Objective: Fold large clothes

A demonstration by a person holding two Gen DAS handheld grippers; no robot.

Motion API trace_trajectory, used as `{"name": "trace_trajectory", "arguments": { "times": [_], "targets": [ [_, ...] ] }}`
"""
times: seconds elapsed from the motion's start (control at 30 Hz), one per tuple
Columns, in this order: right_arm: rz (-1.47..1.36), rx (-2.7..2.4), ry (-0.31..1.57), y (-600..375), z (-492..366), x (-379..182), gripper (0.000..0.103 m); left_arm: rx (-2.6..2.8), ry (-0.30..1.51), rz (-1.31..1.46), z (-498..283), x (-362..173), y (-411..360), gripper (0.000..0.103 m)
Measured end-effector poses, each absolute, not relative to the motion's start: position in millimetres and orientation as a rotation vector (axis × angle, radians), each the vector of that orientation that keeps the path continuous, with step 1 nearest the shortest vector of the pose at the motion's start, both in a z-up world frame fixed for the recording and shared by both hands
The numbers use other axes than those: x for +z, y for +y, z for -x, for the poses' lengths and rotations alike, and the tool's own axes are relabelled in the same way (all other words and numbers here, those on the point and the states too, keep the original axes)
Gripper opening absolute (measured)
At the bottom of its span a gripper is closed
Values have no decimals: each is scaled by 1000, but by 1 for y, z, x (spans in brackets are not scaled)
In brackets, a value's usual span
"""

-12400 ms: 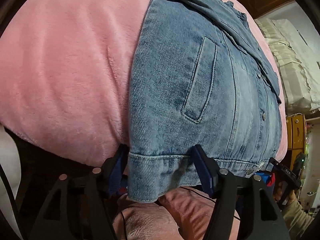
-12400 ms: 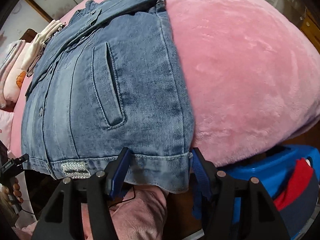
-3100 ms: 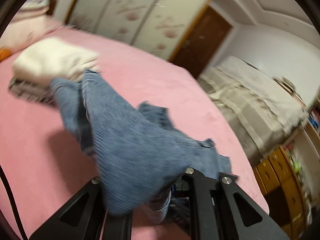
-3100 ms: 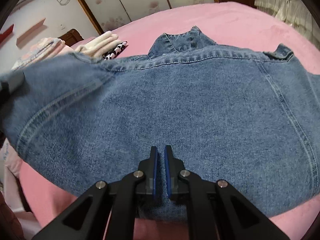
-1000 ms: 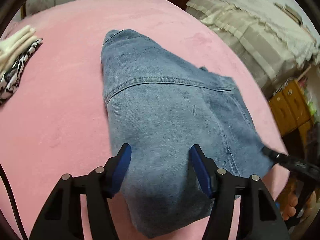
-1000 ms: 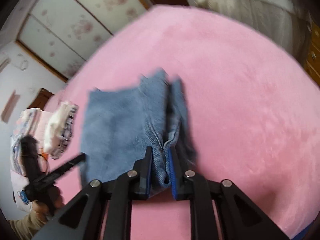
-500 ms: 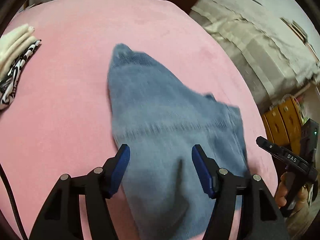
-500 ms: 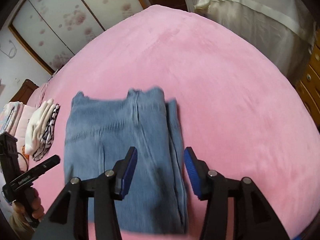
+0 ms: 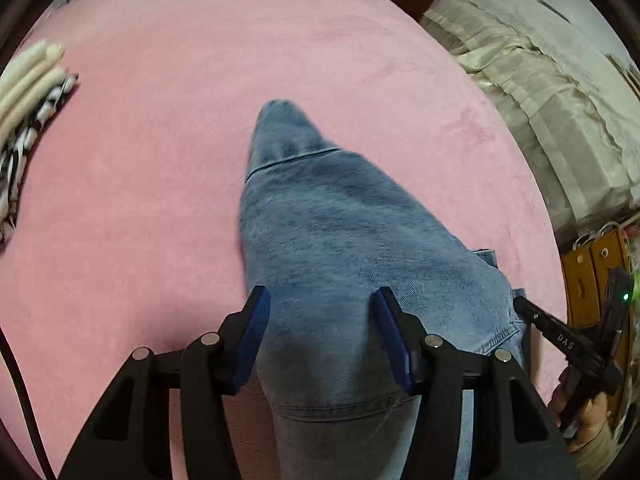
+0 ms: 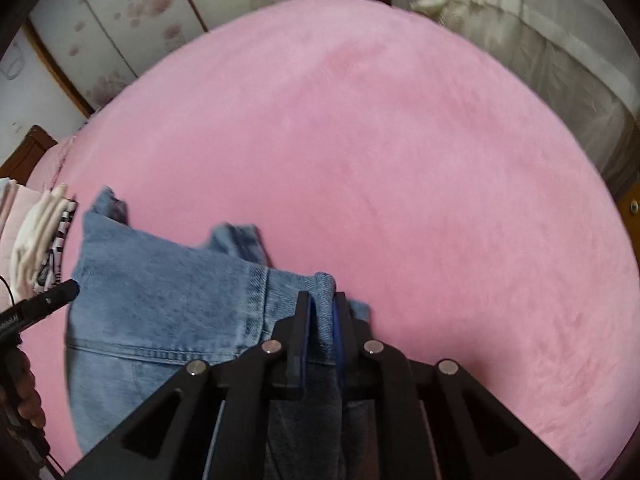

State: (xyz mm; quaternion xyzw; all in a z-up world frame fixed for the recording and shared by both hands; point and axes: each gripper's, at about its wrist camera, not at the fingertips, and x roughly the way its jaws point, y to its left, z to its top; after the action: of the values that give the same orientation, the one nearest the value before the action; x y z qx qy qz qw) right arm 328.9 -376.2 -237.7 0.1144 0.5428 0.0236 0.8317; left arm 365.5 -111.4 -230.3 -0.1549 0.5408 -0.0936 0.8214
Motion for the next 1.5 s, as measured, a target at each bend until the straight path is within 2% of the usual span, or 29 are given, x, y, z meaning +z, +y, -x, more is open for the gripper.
{"name": "trace_trajectory", "arguments": {
  "times": [0.07,0.23,0.43,0.5,0.67,0.73,0.77,0.83,0.9,0.97,1.0,1.07,1.27,1.5],
  "targets": [
    [-261,44,1148,-377,-328,-233,11,-202,1147,332,-364,-228,-110,53],
    [-280,10,1159,-377,-319,-215,29,-196,1157,287,-354,-213,-109,53],
    [-351,26,1167,-373,-284,-182,29,-224,1144,269,-322,-170,-108,59],
    [-344,21,1178,-368,-270,-168,29,-227,1137,275,-311,-154,-105,66],
    [-309,25,1202,-350,-237,-128,29,-263,1128,310,-279,-111,-97,67],
    [-281,17,1202,-342,-227,-112,34,-272,1124,321,-267,-95,-95,67],
    [-278,23,1194,-338,-221,-103,41,-281,1122,328,-262,-91,-94,68],
    [-295,51,1176,-334,-212,-90,61,-297,1122,329,-252,-81,-94,73],
    [-296,58,1170,-331,-205,-78,68,-299,1117,319,-244,-73,-92,74],
    [-286,67,1173,-328,-202,-71,68,-300,1116,313,-236,-67,-93,76],
    [-283,73,1174,-327,-201,-68,68,-309,1120,316,-233,-66,-94,82],
    [-280,83,1170,-327,-199,-62,68,-314,1129,327,-228,-64,-95,87],
    [-252,112,1225,-335,-209,-67,69,-309,1173,364,-223,-76,-99,87],
    [-205,169,1302,-349,-227,-97,69,-290,1269,484,-235,-119,-102,87]
  ]
}}
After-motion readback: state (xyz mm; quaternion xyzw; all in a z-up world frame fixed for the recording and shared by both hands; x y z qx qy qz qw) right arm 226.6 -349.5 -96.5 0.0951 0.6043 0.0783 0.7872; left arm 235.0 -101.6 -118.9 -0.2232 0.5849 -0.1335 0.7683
